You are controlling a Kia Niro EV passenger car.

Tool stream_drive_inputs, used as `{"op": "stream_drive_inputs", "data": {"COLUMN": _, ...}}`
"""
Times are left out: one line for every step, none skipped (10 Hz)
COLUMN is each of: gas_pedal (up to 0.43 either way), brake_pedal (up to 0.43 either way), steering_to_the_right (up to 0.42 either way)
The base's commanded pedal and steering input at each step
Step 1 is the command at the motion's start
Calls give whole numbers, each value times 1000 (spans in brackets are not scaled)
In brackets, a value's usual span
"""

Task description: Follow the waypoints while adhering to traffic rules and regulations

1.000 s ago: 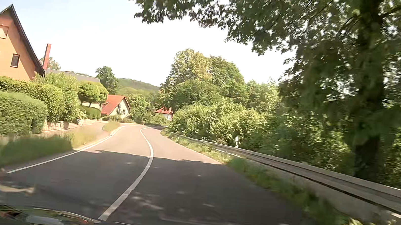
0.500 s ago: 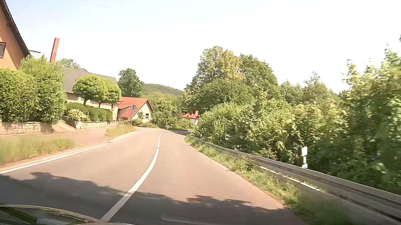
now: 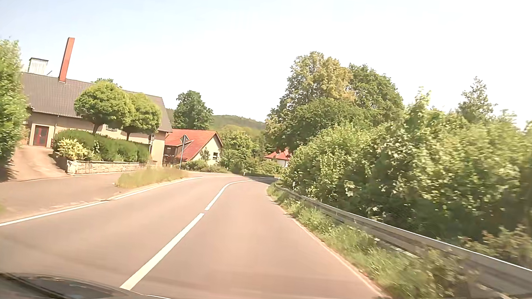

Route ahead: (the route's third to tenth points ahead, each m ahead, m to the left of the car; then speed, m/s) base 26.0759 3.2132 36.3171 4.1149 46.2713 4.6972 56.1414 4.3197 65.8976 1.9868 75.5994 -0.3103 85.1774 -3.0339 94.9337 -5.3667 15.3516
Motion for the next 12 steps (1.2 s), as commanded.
{"op": "stream_drive_inputs", "data": {"gas_pedal": 189, "brake_pedal": 0, "steering_to_the_right": -38}}
{"op": "stream_drive_inputs", "data": {"gas_pedal": 189, "brake_pedal": 0, "steering_to_the_right": -36}}
{"op": "stream_drive_inputs", "data": {"gas_pedal": 189, "brake_pedal": 0, "steering_to_the_right": -34}}
{"op": "stream_drive_inputs", "data": {"gas_pedal": 189, "brake_pedal": 0, "steering_to_the_right": -31}}
{"op": "stream_drive_inputs", "data": {"gas_pedal": 189, "brake_pedal": 0, "steering_to_the_right": -29}}
{"op": "stream_drive_inputs", "data": {"gas_pedal": 189, "brake_pedal": 0, "steering_to_the_right": -28}}
{"op": "stream_drive_inputs", "data": {"gas_pedal": 189, "brake_pedal": 0, "steering_to_the_right": -26}}
{"op": "stream_drive_inputs", "data": {"gas_pedal": 177, "brake_pedal": 0, "steering_to_the_right": -24}}
{"op": "stream_drive_inputs", "data": {"gas_pedal": 177, "brake_pedal": 0, "steering_to_the_right": -20}}
{"op": "stream_drive_inputs", "data": {"gas_pedal": 177, "brake_pedal": 0, "steering_to_the_right": -16}}
{"op": "stream_drive_inputs", "data": {"gas_pedal": 177, "brake_pedal": 0, "steering_to_the_right": -13}}
{"op": "stream_drive_inputs", "data": {"gas_pedal": 169, "brake_pedal": 0, "steering_to_the_right": -9}}
